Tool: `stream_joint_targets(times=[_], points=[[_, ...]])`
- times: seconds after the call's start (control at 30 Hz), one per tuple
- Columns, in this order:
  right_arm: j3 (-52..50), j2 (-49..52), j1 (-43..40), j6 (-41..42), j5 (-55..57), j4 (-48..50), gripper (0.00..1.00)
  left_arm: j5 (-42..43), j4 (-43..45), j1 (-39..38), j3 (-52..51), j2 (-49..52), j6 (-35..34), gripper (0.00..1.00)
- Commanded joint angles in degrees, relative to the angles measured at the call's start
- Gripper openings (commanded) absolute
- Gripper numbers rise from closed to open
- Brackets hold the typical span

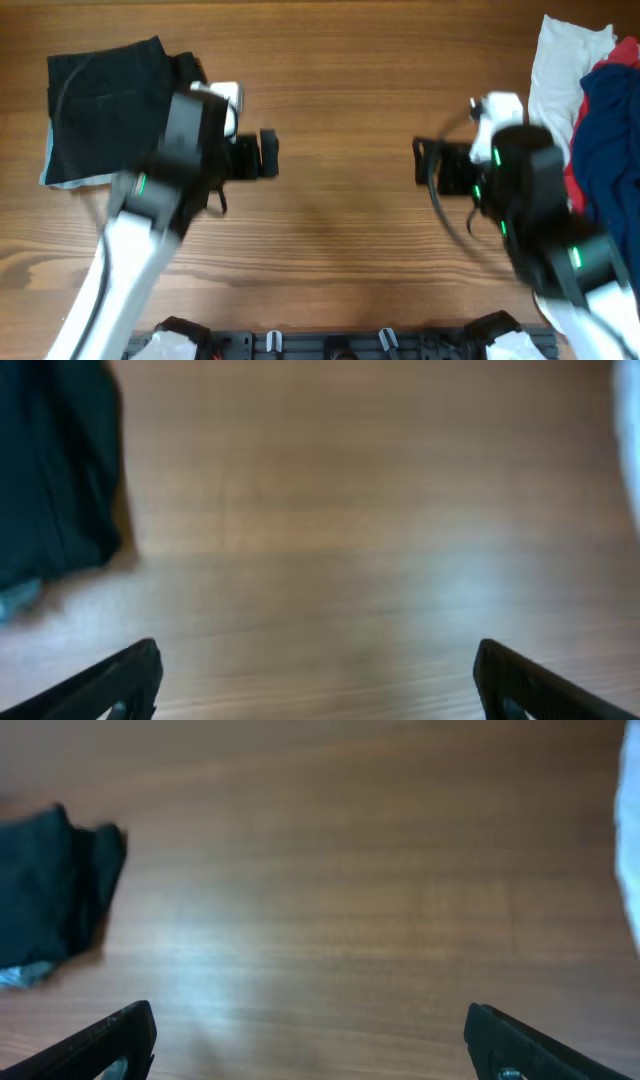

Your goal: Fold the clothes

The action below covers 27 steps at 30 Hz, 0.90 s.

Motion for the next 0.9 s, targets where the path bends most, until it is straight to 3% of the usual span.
stream_joint_targets(times=[0.0,0.2,0.87], points=[[-6.8,-10.7,2.9,3.0,8.6,0.6,1.00,-7.2,5.3,-3.3,-9.8,-13.0,-3.1,1.00],[-8.6,-17.3,2.9,3.0,8.5,-6.6,0.99,-7.1,5.3,-3.3,-11.6,-20.6,-3.1,1.00],[-9.0,-18.7,0.6,2.4,8.6,-11.8,1.00,-7.2,3.1,-3.3,-11.6,-19.5,-3.1,1.00]])
